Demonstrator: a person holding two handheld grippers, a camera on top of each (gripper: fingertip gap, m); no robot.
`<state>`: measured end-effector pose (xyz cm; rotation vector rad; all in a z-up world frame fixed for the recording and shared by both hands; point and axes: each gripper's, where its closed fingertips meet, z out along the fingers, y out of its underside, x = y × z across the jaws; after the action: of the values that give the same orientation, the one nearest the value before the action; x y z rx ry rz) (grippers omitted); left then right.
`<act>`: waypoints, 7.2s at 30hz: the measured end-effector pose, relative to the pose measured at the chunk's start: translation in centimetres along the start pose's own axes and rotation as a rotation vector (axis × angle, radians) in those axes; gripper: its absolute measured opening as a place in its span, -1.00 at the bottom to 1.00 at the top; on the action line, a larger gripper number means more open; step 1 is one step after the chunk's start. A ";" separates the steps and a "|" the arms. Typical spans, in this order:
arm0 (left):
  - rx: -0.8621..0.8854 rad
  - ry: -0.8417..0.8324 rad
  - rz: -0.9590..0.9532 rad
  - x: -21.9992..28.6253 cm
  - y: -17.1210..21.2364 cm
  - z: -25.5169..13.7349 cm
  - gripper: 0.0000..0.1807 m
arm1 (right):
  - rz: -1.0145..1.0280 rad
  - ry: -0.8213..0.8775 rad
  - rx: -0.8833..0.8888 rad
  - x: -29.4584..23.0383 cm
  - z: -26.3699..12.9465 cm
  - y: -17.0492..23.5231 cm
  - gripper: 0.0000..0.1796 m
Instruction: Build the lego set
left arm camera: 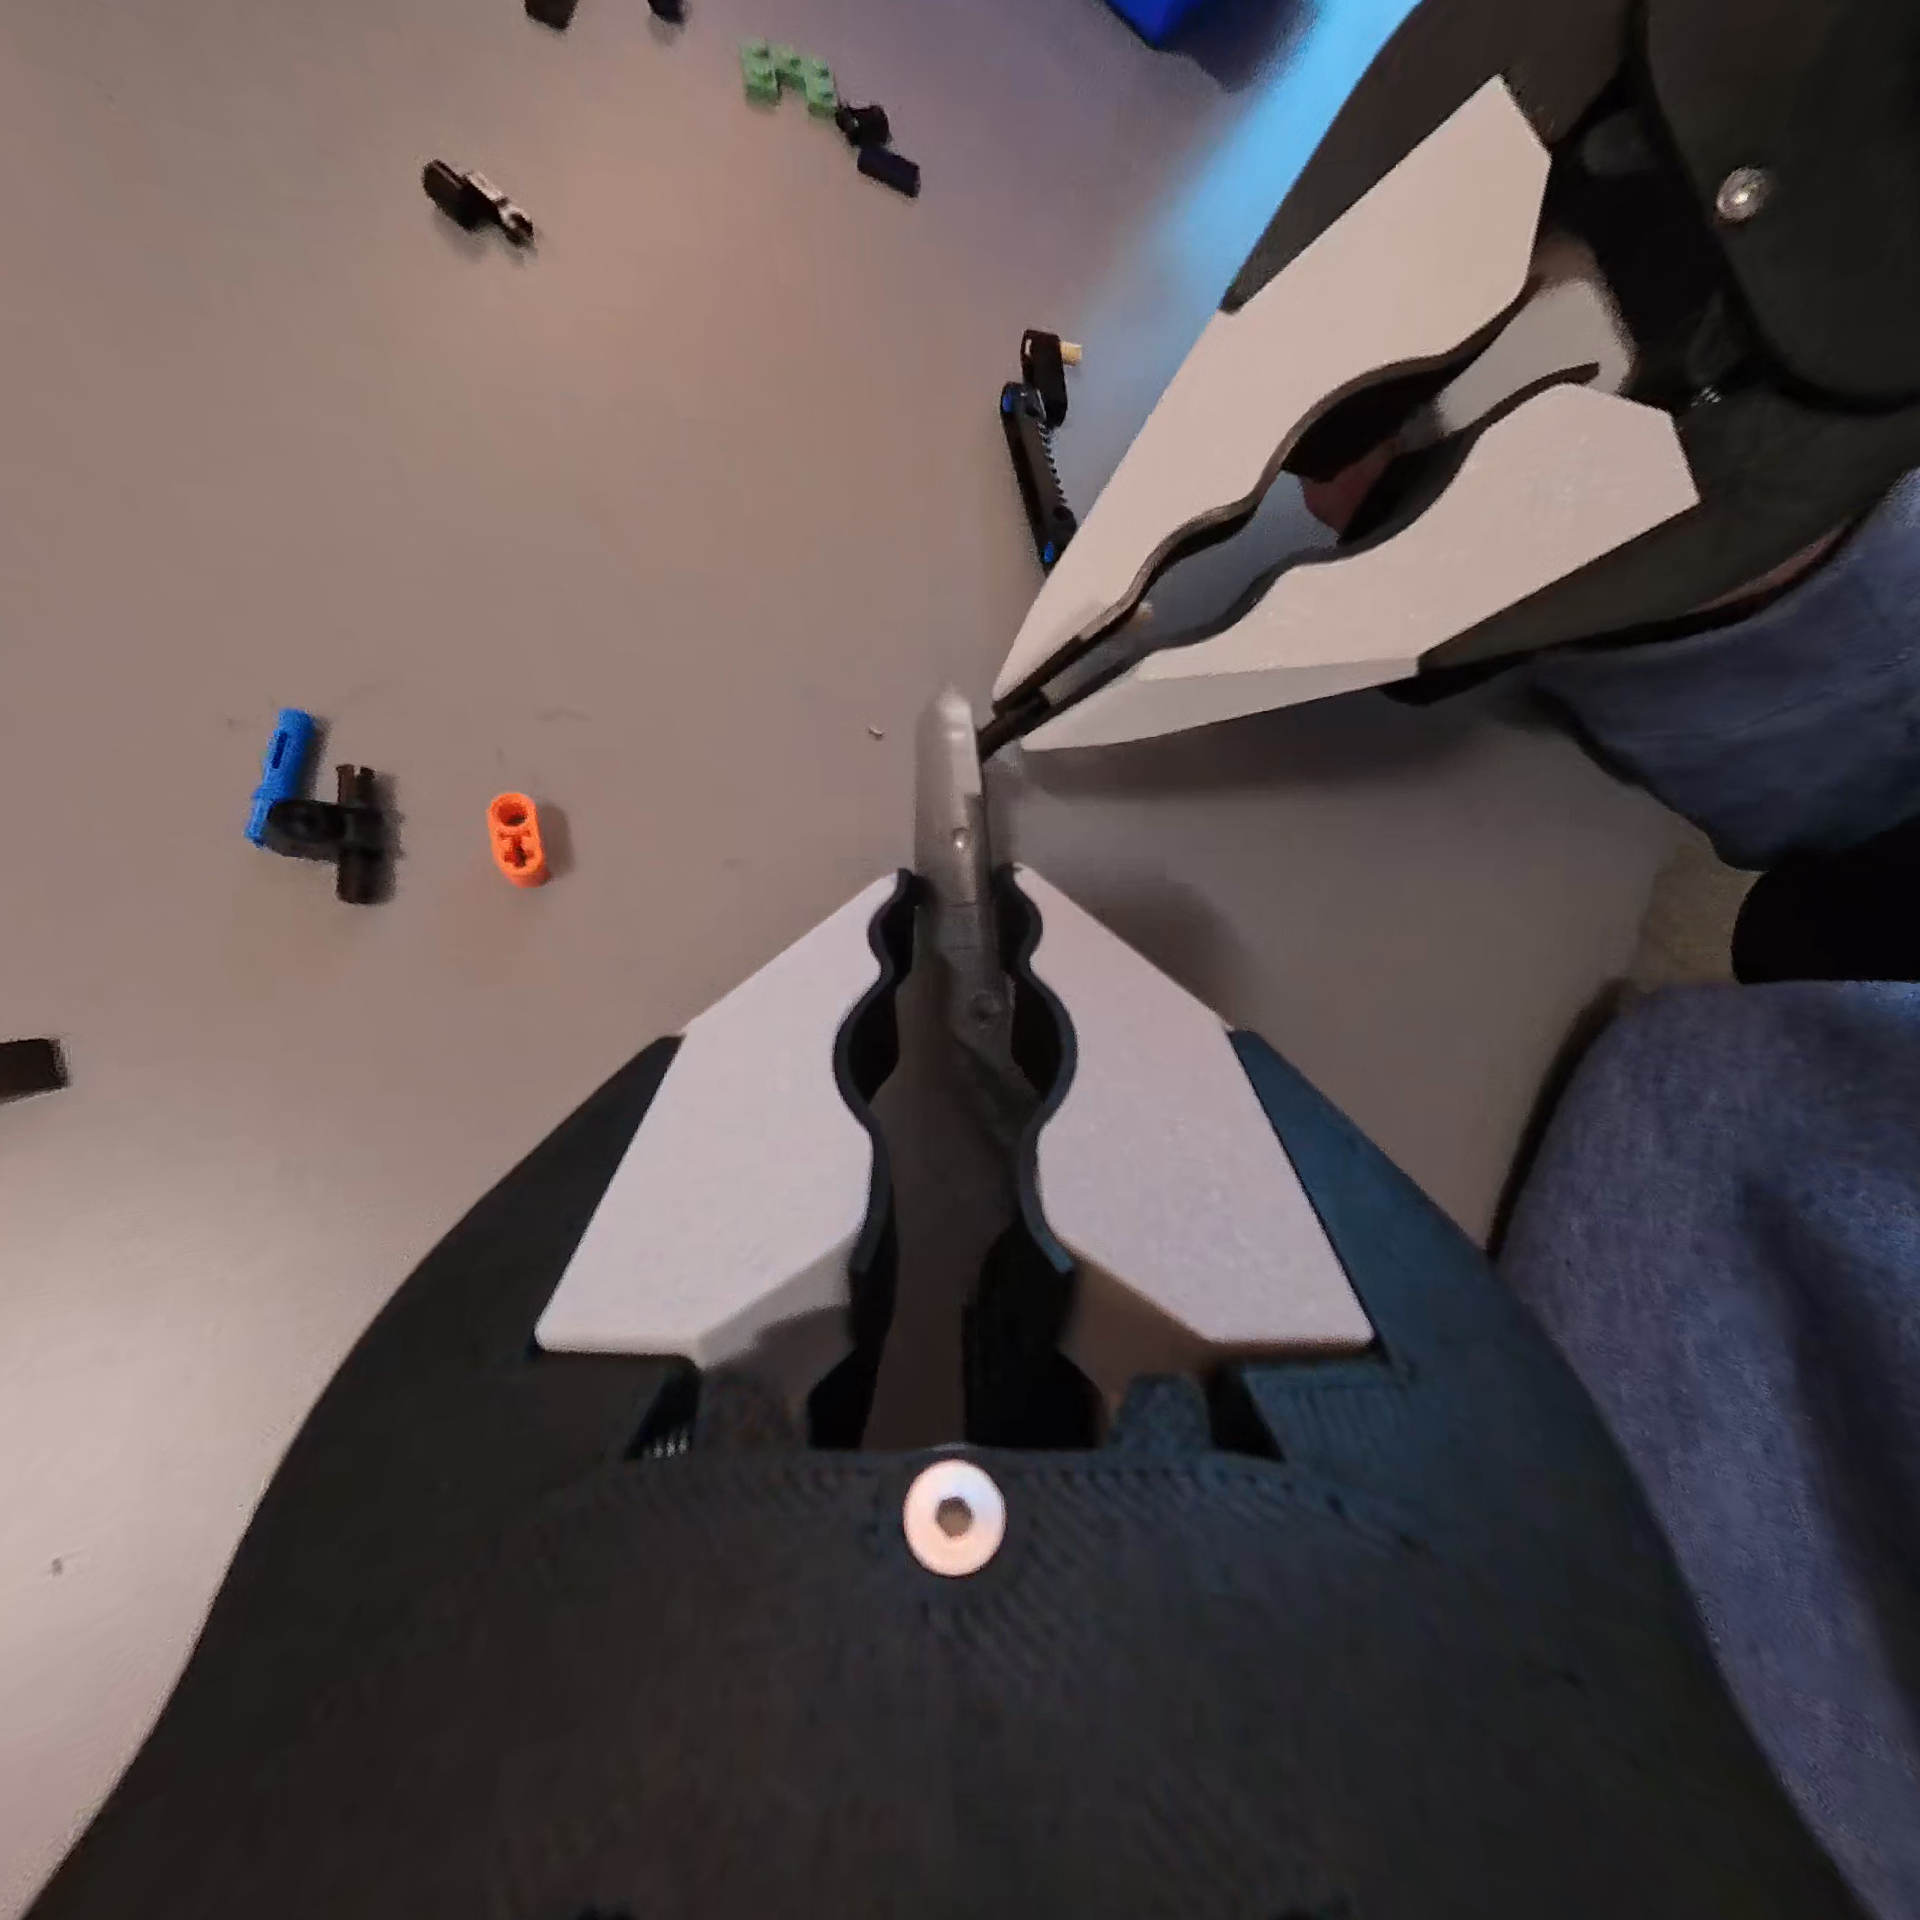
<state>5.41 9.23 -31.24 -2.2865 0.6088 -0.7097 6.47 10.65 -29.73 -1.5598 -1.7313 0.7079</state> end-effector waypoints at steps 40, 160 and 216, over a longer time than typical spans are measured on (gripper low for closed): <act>0.013 0.094 0.053 0.9 -0.2 1.3 -1.00 | 0.072 -0.075 0.052 0.2 -1.3 0.4 -0.98; 0.461 0.755 -0.275 5.9 -5.0 -5.9 -0.96 | -0.025 -0.073 0.246 -1.5 -4.9 -6.4 -0.99; 0.364 0.529 -0.037 5.2 -3.2 -4.4 -0.95 | -0.158 0.101 0.145 -2.6 -3.0 -5.4 -0.99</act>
<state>7.25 6.31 -24.53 -1.7778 0.6109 -1.3438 5.64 7.17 -24.04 -1.3226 -1.6686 0.6488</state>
